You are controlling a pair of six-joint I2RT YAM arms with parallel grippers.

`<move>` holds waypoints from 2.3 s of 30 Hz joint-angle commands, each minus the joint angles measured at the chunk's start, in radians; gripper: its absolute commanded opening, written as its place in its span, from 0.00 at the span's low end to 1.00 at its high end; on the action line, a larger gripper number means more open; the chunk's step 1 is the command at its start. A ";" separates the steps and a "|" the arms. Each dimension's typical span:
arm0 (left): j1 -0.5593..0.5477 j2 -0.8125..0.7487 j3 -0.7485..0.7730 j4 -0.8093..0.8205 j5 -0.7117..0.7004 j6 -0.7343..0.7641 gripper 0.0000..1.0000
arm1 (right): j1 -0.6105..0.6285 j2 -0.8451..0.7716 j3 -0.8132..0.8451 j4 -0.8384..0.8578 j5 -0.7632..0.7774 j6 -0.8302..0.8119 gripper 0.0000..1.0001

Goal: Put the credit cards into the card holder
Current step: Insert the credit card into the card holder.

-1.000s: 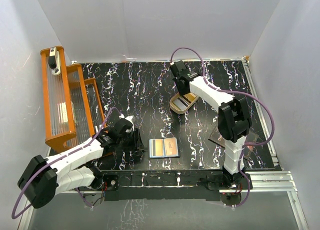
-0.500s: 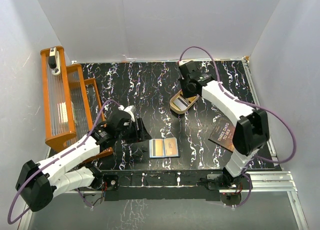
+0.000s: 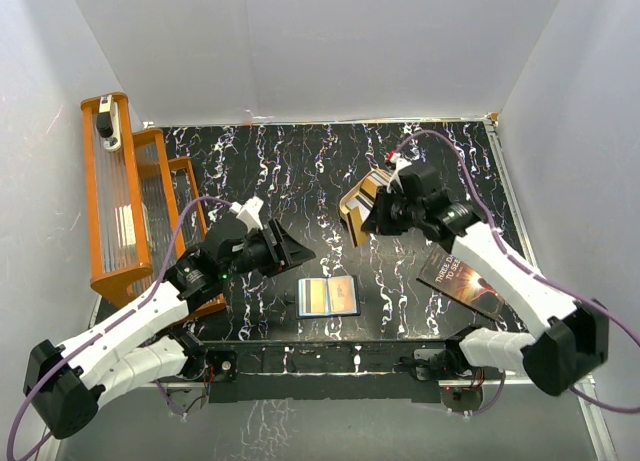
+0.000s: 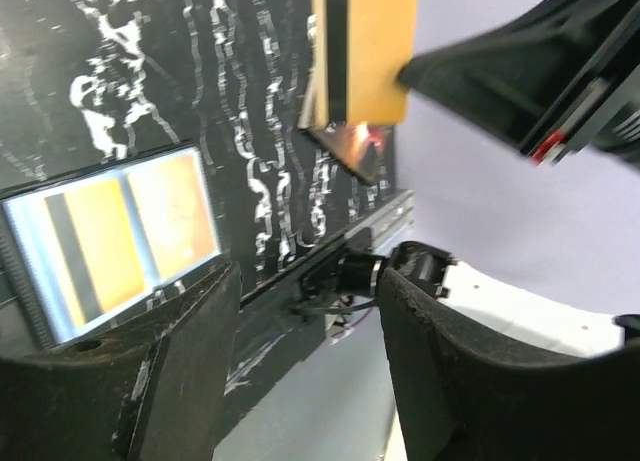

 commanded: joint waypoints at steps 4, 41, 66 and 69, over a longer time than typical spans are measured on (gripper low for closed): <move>0.003 0.004 -0.014 0.201 0.071 -0.141 0.54 | 0.006 -0.226 -0.147 0.261 -0.284 0.238 0.00; 0.003 0.026 -0.249 0.787 0.055 -0.420 0.29 | 0.007 -0.365 -0.420 0.630 -0.522 0.587 0.00; 0.002 0.055 -0.285 0.825 0.071 -0.403 0.00 | 0.007 -0.363 -0.465 0.550 -0.489 0.533 0.16; 0.003 0.034 -0.287 0.778 0.060 -0.384 0.00 | 0.006 -0.380 -0.463 0.499 -0.446 0.498 0.26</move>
